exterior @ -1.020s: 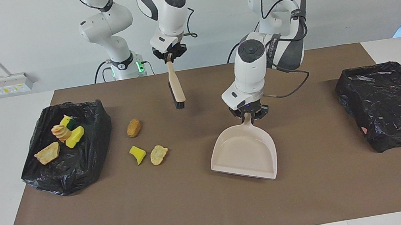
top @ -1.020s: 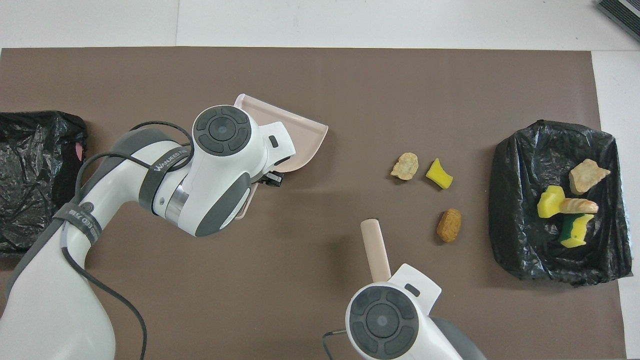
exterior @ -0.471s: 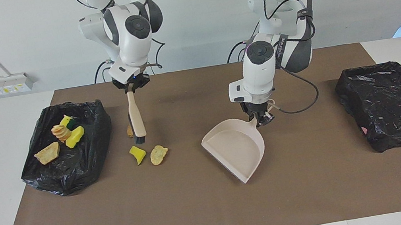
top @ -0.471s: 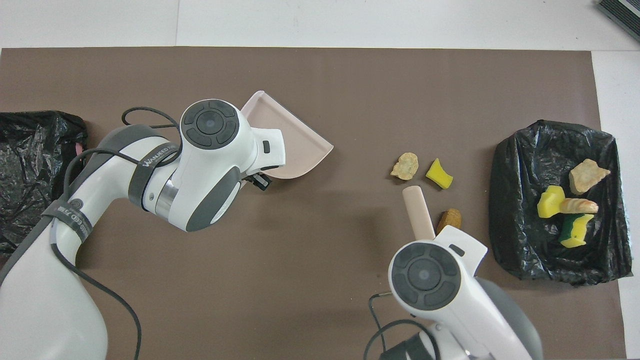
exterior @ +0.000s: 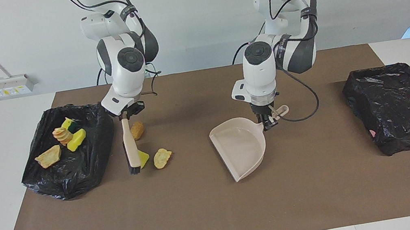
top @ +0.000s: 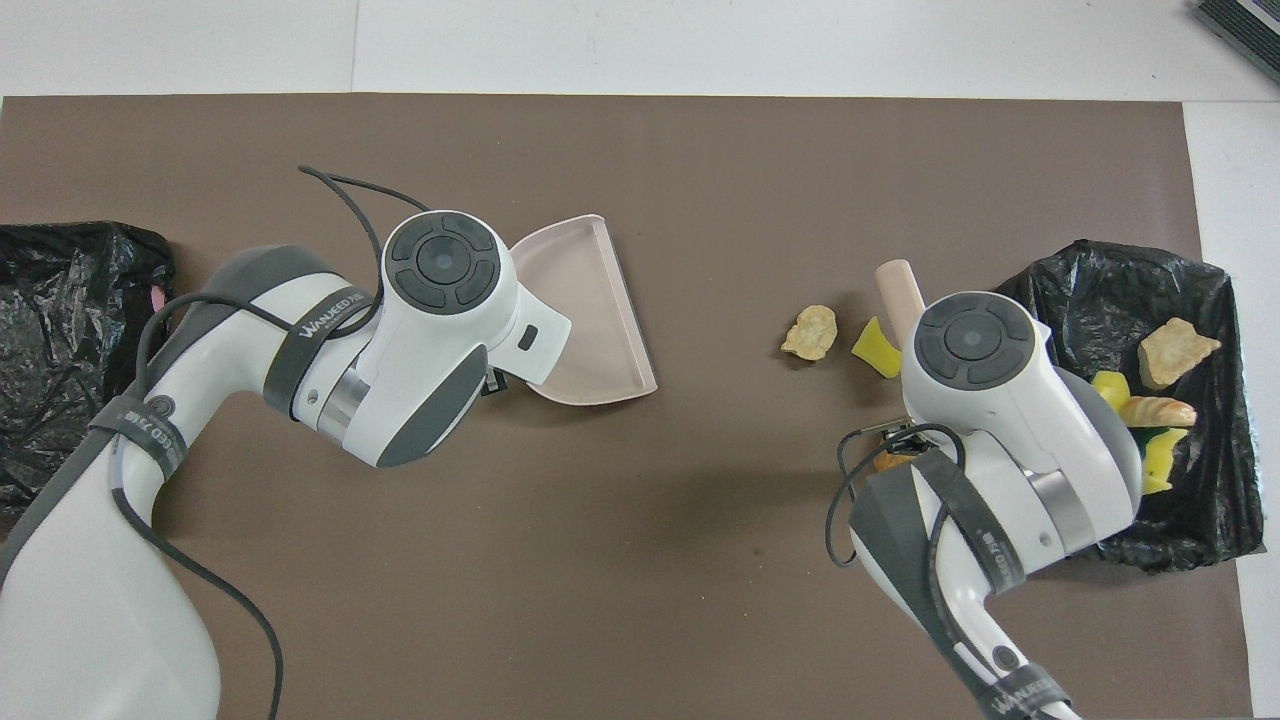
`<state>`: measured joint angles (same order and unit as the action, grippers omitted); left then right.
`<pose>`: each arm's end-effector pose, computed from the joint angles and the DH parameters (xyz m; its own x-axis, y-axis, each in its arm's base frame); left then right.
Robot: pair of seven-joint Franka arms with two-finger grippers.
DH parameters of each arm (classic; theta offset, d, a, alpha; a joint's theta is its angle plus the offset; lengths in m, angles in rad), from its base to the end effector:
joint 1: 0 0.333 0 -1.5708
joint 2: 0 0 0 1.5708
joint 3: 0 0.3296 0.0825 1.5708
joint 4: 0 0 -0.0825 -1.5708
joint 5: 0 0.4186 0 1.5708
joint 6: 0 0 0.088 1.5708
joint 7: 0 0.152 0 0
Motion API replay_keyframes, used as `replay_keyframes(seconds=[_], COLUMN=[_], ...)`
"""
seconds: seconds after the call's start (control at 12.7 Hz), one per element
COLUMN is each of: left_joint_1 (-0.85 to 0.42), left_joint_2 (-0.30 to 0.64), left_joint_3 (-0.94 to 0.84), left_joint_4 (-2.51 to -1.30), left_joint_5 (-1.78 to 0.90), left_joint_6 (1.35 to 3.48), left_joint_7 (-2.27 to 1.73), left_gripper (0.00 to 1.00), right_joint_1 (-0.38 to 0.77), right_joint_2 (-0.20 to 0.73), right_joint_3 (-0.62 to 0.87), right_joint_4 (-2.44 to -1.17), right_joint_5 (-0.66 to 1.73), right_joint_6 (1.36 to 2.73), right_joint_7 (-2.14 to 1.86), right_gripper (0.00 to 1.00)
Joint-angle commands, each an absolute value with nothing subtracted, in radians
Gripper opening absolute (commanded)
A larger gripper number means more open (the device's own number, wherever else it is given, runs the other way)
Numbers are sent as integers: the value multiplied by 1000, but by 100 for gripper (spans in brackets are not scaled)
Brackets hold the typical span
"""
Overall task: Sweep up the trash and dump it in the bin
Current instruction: 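Sweep the crusts toward the dustpan held by the left gripper with the brush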
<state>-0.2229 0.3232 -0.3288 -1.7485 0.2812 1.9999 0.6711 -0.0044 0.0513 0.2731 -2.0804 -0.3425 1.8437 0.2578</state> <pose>0.5897 -0.3158 0.3441 0.2379 -0.9617 -0.1359 -0.9703 -0.2290 -0.0782 0.5341 0.1040 0.3409 0.9702 0.1116 -0.2152 0.1811 -0.9237 0.3377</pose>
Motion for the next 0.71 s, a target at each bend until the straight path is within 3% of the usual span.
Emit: replay_keyframes(seconds=[0.0, 0.16, 0.63], left_joint_1=[-242, -248, -249], left_joint_2=[281, 270, 226], left_joint_3=[-328, -334, -345], left_joint_4=[-1782, -1811, -1874], left_joint_5=[299, 301, 301], left_joint_6=[1960, 1960, 1930], left_joint_7=[683, 684, 732], left_gripper=[0, 0, 0], right_joint_1=[-44, -57, -32], right_joint_2=[70, 104, 120], right_joint_3=[291, 291, 298], right_joint_4=[-2078, -2089, -2097], right_joint_5=[-362, -361, -209], right_joint_6=[1880, 1940, 1919], right_joint_7=[241, 247, 238], right_gripper=[0, 0, 0])
